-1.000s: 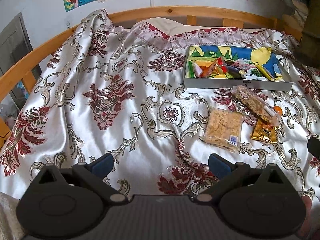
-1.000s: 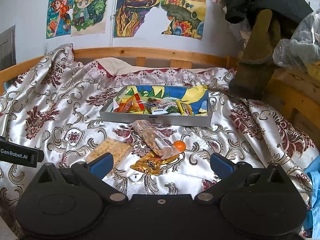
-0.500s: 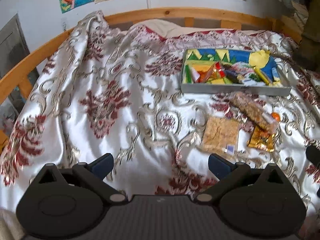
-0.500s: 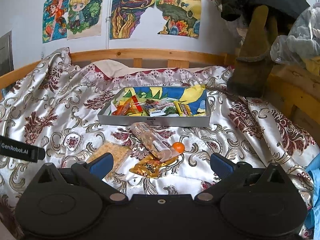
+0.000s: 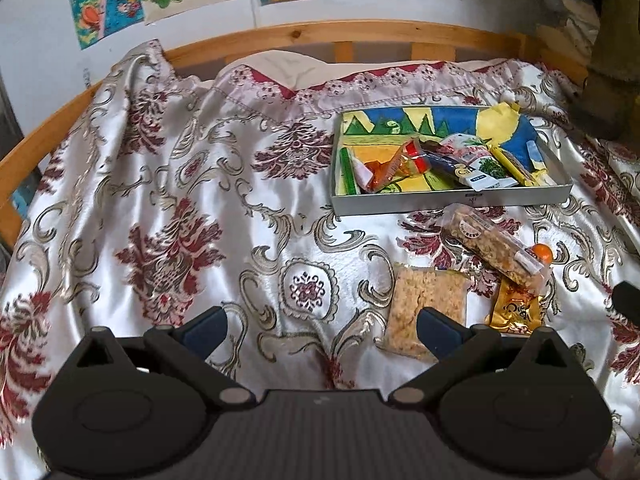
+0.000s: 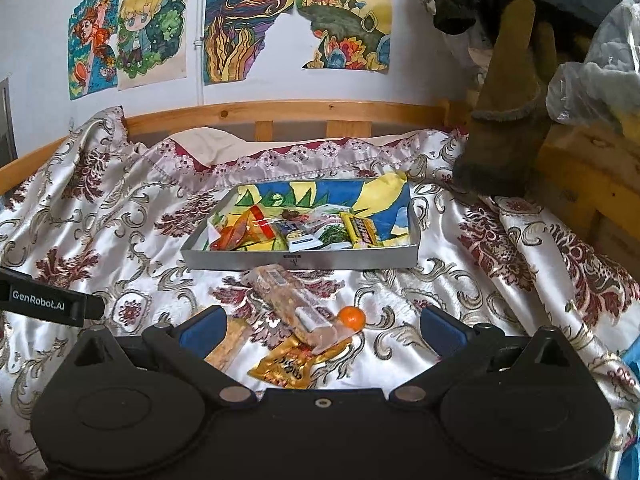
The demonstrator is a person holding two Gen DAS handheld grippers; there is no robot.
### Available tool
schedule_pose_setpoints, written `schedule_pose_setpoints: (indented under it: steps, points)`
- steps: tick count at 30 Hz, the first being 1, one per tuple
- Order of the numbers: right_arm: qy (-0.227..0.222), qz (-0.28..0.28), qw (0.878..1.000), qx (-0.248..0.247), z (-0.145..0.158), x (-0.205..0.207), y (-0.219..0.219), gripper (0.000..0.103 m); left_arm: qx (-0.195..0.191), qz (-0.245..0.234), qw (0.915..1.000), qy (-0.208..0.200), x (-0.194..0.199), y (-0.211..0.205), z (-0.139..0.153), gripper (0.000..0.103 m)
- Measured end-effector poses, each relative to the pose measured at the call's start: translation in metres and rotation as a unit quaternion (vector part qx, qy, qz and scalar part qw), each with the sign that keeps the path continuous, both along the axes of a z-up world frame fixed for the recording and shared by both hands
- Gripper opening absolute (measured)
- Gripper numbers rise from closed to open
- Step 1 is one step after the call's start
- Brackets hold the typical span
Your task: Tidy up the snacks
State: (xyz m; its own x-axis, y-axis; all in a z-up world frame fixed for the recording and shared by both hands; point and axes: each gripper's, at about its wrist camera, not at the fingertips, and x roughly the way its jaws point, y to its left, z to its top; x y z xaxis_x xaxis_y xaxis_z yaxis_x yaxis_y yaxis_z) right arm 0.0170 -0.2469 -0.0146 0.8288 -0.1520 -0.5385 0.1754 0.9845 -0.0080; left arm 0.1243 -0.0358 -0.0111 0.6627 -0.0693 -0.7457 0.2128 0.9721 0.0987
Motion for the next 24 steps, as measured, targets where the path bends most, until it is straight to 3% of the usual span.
schedule_pose_setpoints:
  steps: [10,24]
  points:
    - [0.011,-0.004,1.0,-0.001,-0.007,0.028,-0.013,0.102,0.013,-0.033,0.9994,0.003,0.021,-0.015,-0.016,0.103]
    - [0.057,0.008,0.997,0.047,-0.037,0.079,-0.039,0.102,0.029,-0.062,0.9972,0.032,0.043,-0.032,-0.042,0.103]
